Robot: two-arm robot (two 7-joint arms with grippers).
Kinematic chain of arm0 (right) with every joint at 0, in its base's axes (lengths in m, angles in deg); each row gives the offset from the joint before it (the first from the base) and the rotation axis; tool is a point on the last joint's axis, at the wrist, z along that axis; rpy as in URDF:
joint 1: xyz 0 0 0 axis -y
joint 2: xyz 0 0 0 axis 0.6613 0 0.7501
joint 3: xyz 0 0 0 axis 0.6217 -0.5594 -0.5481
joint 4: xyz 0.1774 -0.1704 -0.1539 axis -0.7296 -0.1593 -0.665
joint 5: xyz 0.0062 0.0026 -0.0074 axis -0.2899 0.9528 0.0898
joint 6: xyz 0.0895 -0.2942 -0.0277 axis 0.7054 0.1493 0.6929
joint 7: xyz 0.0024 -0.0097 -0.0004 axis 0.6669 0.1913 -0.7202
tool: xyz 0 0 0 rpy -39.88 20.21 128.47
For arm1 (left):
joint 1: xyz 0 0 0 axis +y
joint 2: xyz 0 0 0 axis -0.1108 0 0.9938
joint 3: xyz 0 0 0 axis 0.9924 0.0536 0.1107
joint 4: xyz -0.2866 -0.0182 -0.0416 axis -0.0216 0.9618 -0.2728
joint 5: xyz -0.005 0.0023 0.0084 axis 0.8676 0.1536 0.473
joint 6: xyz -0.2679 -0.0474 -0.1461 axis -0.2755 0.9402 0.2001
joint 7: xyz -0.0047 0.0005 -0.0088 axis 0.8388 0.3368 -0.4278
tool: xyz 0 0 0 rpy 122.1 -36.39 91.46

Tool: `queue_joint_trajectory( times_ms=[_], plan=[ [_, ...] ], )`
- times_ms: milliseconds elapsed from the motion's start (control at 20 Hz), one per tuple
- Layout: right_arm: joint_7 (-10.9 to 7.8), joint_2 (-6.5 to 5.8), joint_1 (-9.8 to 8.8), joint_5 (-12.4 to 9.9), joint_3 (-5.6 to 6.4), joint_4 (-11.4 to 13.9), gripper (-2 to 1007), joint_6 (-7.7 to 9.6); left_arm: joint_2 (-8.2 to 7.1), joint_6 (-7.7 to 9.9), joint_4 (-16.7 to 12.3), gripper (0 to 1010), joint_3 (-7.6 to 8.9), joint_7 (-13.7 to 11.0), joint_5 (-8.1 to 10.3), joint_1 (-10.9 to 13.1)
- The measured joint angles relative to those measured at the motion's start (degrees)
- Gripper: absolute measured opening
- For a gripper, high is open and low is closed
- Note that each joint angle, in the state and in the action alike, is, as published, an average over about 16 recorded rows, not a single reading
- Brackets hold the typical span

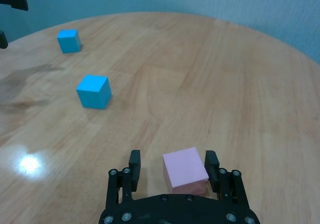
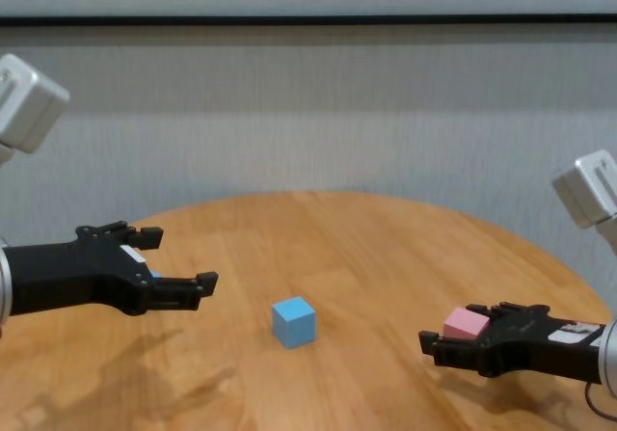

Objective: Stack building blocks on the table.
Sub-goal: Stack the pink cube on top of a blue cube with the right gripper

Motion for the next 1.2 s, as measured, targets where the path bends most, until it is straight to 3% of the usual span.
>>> queue_joint_trajectory(
  times_ms=[650, 950, 1200],
  plan=[
    [0.1, 0.13, -0.34, 0.61, 0.49, 0.01, 462, -0.81, 0.0, 0.0, 0.0, 1002, 0.0, 0.0, 0.0, 0.0],
    [0.26, 0.02, -0.49, 1.13, 0.63, 0.92, 381, -1.49, 0.0, 0.0, 0.0, 1002, 0.0, 0.0, 0.0, 0.0],
    [0.58, 0.05, -0.52, 1.76, 0.54, 2.54, 371, -1.88, 0.0, 0.0, 0.0, 1002, 0.0, 0.0, 0.0, 0.0]
  ],
)
